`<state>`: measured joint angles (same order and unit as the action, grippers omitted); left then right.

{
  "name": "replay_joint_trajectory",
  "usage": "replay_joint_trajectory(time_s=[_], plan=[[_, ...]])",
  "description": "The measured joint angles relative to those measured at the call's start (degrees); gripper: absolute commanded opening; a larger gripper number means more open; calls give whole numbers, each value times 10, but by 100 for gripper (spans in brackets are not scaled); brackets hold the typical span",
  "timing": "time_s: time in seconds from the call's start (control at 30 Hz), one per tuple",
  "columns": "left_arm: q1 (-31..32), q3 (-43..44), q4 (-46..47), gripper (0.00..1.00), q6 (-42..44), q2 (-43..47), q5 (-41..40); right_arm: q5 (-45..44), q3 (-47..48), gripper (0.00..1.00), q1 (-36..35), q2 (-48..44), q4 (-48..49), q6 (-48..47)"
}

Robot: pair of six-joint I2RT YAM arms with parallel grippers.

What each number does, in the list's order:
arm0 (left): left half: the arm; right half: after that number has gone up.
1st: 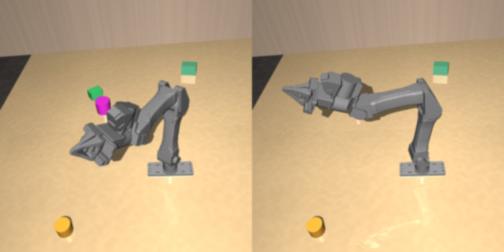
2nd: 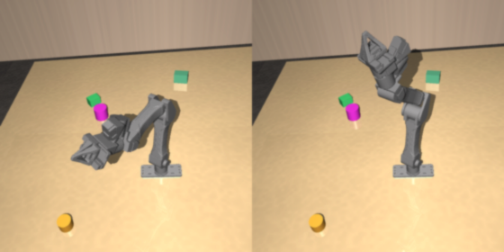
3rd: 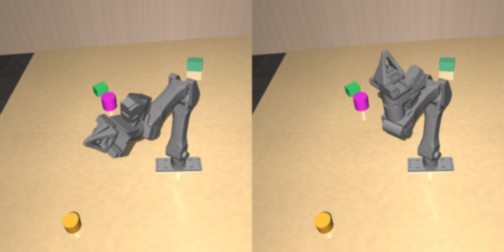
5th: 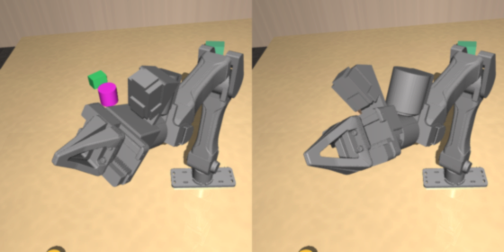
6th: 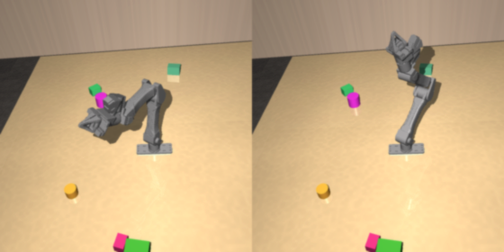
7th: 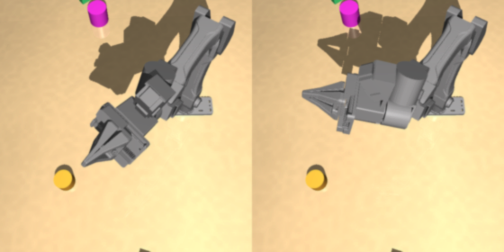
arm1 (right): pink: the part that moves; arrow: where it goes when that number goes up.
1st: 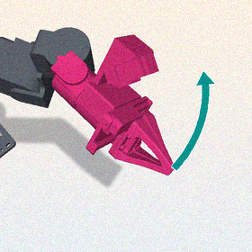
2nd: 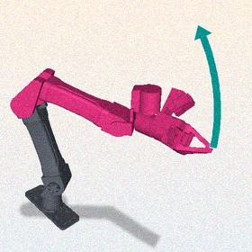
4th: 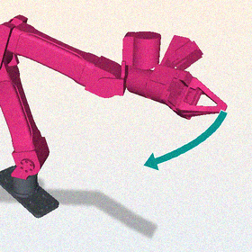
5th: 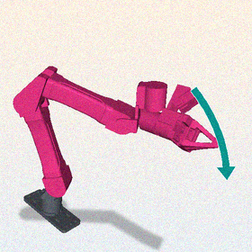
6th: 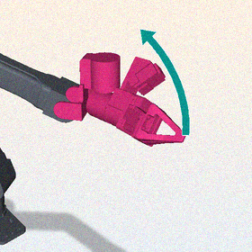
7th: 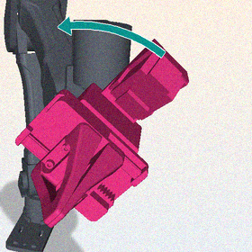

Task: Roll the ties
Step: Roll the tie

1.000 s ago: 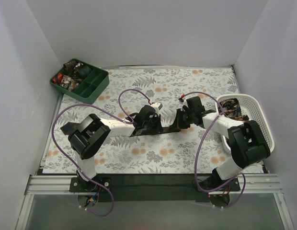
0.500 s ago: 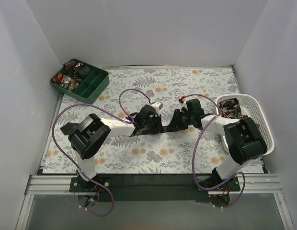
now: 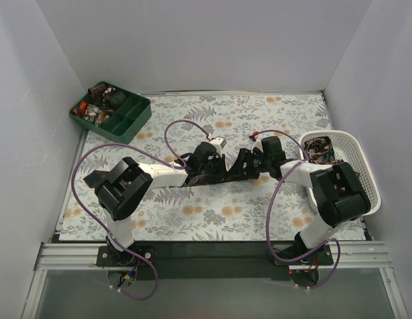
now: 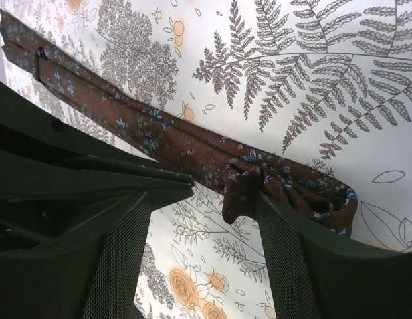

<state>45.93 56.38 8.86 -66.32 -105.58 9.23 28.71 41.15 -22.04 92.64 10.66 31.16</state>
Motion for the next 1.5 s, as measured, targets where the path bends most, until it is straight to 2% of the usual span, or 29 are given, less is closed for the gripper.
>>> replay_joint_trajectory(time_s=[0.07,0.2,0.5,0.67,0.9,1.5], plan=[[-1,5,1,15,-4,0,-2,5,-3,49,3,0,5,6],[-2,7,2,16,-15,0,-5,12,-9,42,7,0,11,19],[-2,7,4,17,-25,0,-13,14,-9,45,7,0,15,33],[-2,7,4,18,-31,-1,-12,15,-17,41,9,0,23,43],[-2,7,10,24,-38,-9,-12,15,-27,41,11,6,37,60],[-3,7,29,30,-47,-27,-12,19,-35,39,14,7,60,92]])
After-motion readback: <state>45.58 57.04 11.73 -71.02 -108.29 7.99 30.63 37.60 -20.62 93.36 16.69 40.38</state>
